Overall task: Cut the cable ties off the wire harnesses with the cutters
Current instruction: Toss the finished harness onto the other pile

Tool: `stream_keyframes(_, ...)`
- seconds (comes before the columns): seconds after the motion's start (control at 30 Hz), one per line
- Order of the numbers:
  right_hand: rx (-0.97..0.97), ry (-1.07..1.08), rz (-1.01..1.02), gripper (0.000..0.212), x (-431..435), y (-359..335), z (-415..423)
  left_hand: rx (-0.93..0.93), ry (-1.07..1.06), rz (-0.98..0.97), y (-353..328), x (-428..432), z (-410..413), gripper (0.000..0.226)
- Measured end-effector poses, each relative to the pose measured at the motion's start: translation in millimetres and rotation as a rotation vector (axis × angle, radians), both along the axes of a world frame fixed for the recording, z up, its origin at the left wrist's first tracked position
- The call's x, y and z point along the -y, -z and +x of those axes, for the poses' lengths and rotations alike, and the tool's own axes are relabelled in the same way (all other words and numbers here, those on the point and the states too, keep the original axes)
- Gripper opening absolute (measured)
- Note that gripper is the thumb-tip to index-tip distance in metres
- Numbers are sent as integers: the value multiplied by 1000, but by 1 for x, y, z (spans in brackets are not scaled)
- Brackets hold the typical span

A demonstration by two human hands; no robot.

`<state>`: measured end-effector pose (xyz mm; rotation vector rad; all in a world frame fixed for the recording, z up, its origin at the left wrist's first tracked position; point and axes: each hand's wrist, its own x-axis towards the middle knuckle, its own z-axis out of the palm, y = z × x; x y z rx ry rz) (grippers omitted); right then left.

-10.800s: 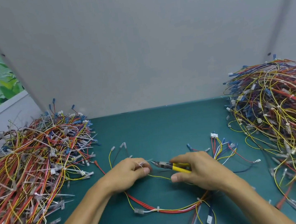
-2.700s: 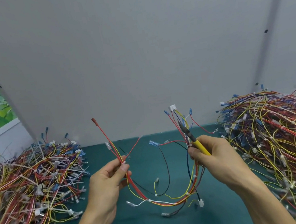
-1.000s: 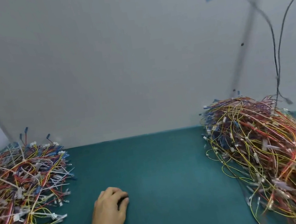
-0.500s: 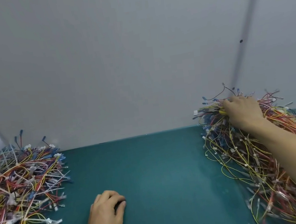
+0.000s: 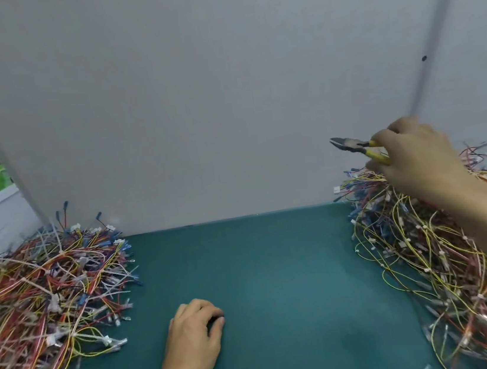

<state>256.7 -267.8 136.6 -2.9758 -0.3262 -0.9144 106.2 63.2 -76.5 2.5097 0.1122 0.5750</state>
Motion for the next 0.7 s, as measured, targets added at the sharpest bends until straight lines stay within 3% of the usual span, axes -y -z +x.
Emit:
stream_keyframes(0.1,-62,-92,62,33,-36,22,-44,-9,-1,11,-1,0,1,6)
stream_keyframes(0.37,-355,-138,36,30,-99,169,-106,-82,43,13,-13,-5,0,9)
stream_keyframes(0.5,-324,-151,117,21,-99,193,-117,-93,12,34,-21,-17,-1,12)
stream_keyframes(0.7,-181,-187,142,40,-95,201,-121,-19,-251,303,-41,-53,4,23)
